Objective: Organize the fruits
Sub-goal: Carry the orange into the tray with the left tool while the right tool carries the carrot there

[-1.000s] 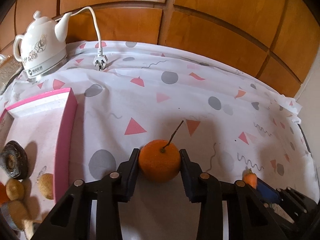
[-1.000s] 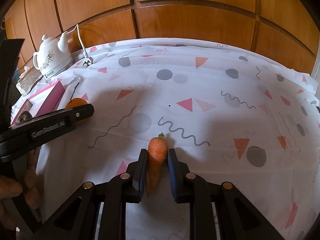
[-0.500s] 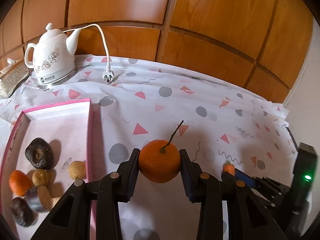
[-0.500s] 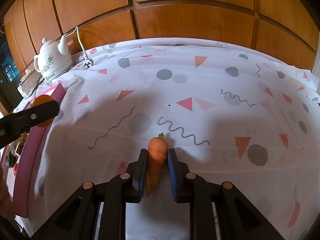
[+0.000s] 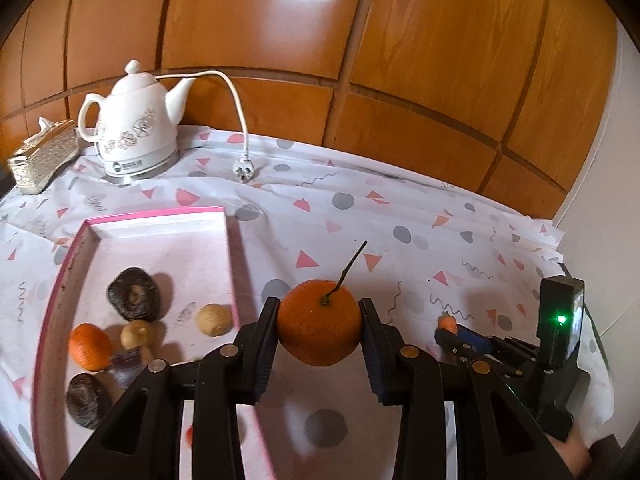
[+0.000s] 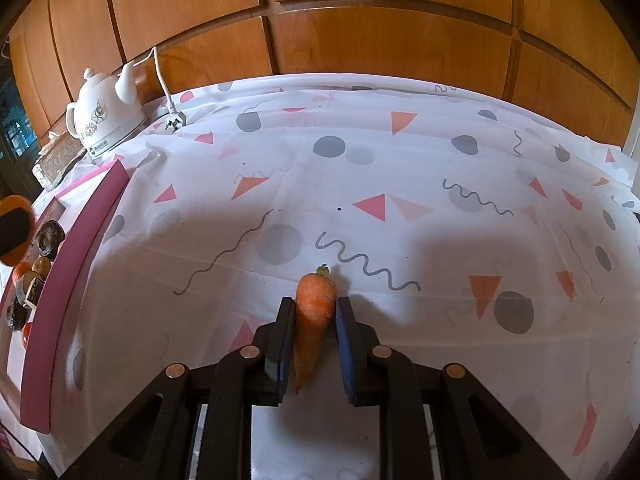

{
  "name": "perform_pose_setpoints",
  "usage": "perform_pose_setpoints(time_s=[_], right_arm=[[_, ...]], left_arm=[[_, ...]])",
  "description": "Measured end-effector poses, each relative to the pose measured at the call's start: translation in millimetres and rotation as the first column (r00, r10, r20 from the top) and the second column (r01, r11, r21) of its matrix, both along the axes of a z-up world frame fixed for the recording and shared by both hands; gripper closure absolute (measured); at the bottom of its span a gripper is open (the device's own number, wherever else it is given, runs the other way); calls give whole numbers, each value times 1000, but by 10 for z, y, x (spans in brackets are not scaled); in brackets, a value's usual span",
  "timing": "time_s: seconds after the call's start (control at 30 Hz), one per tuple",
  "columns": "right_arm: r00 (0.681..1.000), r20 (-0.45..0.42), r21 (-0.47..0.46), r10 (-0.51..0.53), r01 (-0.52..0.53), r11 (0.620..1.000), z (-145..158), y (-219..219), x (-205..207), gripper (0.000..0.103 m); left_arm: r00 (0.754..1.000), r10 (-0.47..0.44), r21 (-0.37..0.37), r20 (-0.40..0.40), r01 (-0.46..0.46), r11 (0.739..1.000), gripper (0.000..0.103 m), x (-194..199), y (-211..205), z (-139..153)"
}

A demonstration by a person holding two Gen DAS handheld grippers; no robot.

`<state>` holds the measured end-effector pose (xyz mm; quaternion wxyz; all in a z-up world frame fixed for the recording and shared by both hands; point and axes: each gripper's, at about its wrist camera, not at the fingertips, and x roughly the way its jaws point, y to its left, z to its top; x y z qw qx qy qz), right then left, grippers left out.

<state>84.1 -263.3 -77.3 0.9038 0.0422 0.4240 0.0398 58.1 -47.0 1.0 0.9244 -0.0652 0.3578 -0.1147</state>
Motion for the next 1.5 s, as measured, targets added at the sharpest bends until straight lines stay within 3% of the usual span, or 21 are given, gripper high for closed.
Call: perform_pose_setpoints(time_s=[0.37, 0.63, 0.9, 1.2, 1.5], right_arm=[[1000, 4, -11, 1, -1, 1000, -6, 17, 1, 83], [999, 8, -12, 31, -31, 999, 65, 145, -96, 83], [989, 53, 34, 138, -140, 990, 290, 534, -259, 83], [942, 95, 84, 320, -328, 941, 546, 1172, -439, 83], [867, 91, 113, 490, -498, 860, 641, 1705, -573, 83]], left_arm=[[995, 94, -34, 16, -93, 995, 64, -246, 682, 76], [976, 213, -19, -43, -214, 977, 64, -389, 1305, -139], [970, 233, -9, -76, -234, 972, 64, -445, 1393, -270], [975, 209, 20, -77, -208, 978, 64, -497, 1248, -297], [969, 231, 44, -86, -228, 973, 63, -520, 1332, -340]])
